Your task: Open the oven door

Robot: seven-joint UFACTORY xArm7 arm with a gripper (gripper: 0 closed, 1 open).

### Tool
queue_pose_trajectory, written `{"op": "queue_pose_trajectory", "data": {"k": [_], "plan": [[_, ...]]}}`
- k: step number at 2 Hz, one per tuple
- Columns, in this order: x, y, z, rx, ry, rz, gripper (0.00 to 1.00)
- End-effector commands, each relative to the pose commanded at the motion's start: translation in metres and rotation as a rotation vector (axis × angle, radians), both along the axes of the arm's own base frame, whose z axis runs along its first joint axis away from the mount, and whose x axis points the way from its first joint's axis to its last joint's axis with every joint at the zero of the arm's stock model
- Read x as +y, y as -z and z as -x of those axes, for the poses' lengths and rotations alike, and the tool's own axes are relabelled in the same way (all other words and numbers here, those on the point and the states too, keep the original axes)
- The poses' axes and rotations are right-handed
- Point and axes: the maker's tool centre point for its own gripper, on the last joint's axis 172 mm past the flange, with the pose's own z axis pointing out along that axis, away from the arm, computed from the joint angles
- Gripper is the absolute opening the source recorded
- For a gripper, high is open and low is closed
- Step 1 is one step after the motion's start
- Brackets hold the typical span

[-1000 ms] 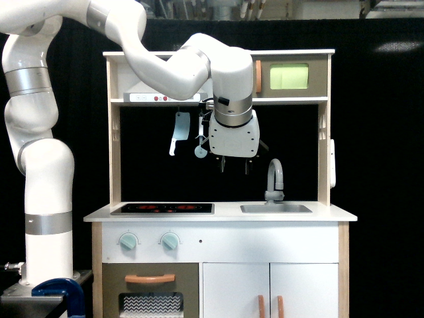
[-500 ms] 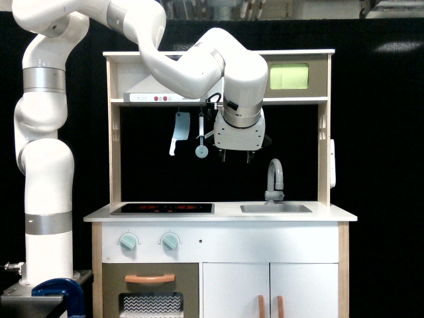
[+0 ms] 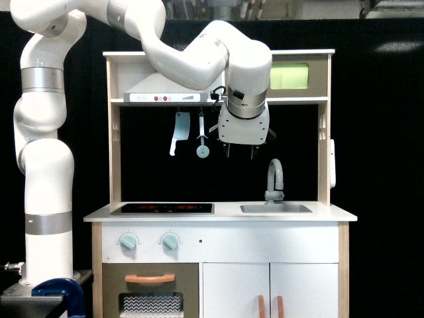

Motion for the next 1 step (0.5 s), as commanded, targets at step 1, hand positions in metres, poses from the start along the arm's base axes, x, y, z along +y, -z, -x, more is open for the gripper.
{"op": "queue_pose_trajectory", "data": {"k": [1], "plan": [[-0.0040, -0.0140, -0.0020, 0.003, -0.007, -0.018, 1.00]]}}
